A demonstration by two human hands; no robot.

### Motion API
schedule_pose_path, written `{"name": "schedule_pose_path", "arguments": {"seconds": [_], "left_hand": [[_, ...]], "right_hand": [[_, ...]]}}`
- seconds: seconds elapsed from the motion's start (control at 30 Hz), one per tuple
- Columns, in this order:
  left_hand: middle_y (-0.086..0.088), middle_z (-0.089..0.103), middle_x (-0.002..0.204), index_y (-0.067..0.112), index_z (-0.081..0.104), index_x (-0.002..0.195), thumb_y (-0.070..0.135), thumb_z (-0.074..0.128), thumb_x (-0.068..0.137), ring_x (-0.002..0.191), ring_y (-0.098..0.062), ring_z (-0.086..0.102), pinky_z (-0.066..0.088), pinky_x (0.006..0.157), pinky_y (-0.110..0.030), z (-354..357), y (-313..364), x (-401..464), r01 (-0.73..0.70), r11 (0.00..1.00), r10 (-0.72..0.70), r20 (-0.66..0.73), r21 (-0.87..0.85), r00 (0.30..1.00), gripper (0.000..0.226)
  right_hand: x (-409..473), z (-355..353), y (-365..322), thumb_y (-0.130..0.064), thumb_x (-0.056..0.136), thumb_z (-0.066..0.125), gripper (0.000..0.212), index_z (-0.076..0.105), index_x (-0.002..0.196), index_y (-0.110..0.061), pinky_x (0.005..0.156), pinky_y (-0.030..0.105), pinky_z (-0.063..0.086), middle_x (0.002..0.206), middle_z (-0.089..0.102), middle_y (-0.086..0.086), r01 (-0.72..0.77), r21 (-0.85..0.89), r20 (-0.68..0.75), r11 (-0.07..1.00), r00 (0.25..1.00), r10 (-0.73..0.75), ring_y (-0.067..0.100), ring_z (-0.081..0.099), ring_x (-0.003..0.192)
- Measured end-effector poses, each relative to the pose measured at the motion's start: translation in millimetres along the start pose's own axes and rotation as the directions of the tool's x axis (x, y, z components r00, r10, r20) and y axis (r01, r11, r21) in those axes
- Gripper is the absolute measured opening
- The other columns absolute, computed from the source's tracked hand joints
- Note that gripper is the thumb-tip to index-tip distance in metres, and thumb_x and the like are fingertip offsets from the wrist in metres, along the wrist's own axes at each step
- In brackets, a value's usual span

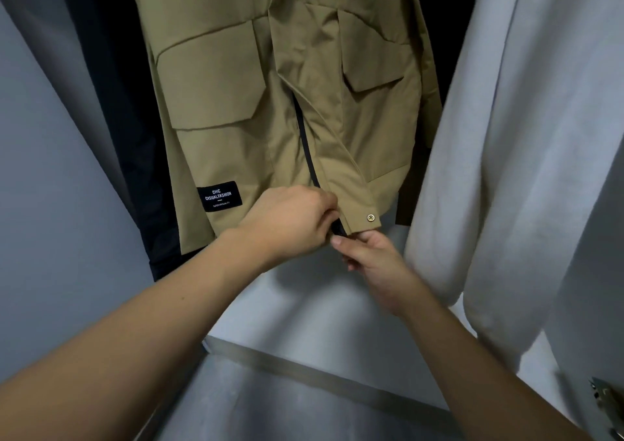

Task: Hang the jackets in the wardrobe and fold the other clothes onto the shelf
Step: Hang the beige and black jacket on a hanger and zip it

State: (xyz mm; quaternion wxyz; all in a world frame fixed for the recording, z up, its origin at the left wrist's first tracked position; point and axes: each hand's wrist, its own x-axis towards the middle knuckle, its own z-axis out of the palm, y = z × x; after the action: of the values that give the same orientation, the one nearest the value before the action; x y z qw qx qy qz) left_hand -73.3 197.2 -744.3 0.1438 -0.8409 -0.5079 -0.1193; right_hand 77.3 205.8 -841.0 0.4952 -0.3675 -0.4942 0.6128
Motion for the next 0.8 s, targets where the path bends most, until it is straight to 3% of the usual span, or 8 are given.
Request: {"name": "schedule_pose_path", "arguments": {"seconds": [0.23,0.3,0.43,0.6,0.7,0.8], "left_hand": [[0.000,0.067,0.099,0.026,0.060,0.096,0.039,0.042,0.096,0.093,-0.027,0.063,0.048,0.068,-0.035,-2,-1,3,-0.025,1.000,0.026,0.057,-0.005,0.998,0.022],[0.001,0.068,0.096,0.026,0.059,0.093,0.038,0.042,0.096,0.092,-0.027,0.063,0.043,0.069,-0.033,3,0,3,0.012,1.000,-0.013,0.027,0.027,1.000,0.022],[0.002,0.068,0.095,0.027,0.054,0.084,0.038,0.046,0.091,0.092,-0.025,0.060,0.022,0.073,-0.034,8,6,9,0.028,0.965,-0.020,-0.032,0.262,0.999,0.016],[0.006,0.066,0.095,0.025,0.062,0.091,0.040,0.052,0.087,0.092,-0.023,0.053,0.014,0.071,-0.036,7,11,17,0.016,0.909,-0.009,-0.019,0.415,1.000,0.018],[0.005,0.067,0.096,0.026,0.059,0.087,0.038,0.052,0.088,0.092,-0.023,0.054,0.015,0.072,-0.035,8,13,20,0.034,0.923,-0.022,-0.034,0.383,0.999,0.014],[0.004,0.065,0.100,0.028,0.050,0.085,0.034,0.046,0.095,0.096,-0.024,0.057,0.023,0.074,-0.034,11,10,19,0.039,0.980,-0.040,0.003,0.196,0.999,0.012]], "right_hand": [[5,-5,-3,-0.008,0.086,0.071,0.003,0.071,0.087,-0.010,0.050,0.011,0.041,0.064,0.065,-0.007,0.113,0.044,-0.127,0.993,0.986,-0.107,0.000,0.052,0.053],[5,-5,0,-0.007,0.086,0.071,0.002,0.071,0.085,-0.009,0.051,0.012,0.041,0.064,0.065,-0.005,0.103,0.047,-0.144,0.994,0.985,-0.095,0.002,0.051,0.053],[5,-2,11,-0.010,0.084,0.073,0.014,0.067,0.071,-0.011,0.057,0.018,0.042,0.060,0.061,-0.001,0.057,0.012,-0.147,0.998,0.988,-0.054,0.008,0.051,0.056],[7,-3,11,-0.011,0.086,0.070,0.024,0.065,0.063,-0.016,0.059,0.017,0.043,0.060,0.056,-0.002,0.087,0.066,-0.127,0.994,0.989,-0.078,0.007,0.049,0.057],[7,-4,11,-0.009,0.086,0.070,0.022,0.063,0.066,-0.015,0.057,0.017,0.043,0.059,0.056,-0.004,0.094,0.115,-0.153,0.989,0.985,-0.076,0.007,0.048,0.056],[5,0,15,-0.012,0.088,0.070,0.024,0.060,0.066,-0.017,0.053,0.018,0.042,0.057,0.054,-0.005,0.056,0.129,-0.186,0.990,0.982,-0.031,0.008,0.047,0.054]]}}
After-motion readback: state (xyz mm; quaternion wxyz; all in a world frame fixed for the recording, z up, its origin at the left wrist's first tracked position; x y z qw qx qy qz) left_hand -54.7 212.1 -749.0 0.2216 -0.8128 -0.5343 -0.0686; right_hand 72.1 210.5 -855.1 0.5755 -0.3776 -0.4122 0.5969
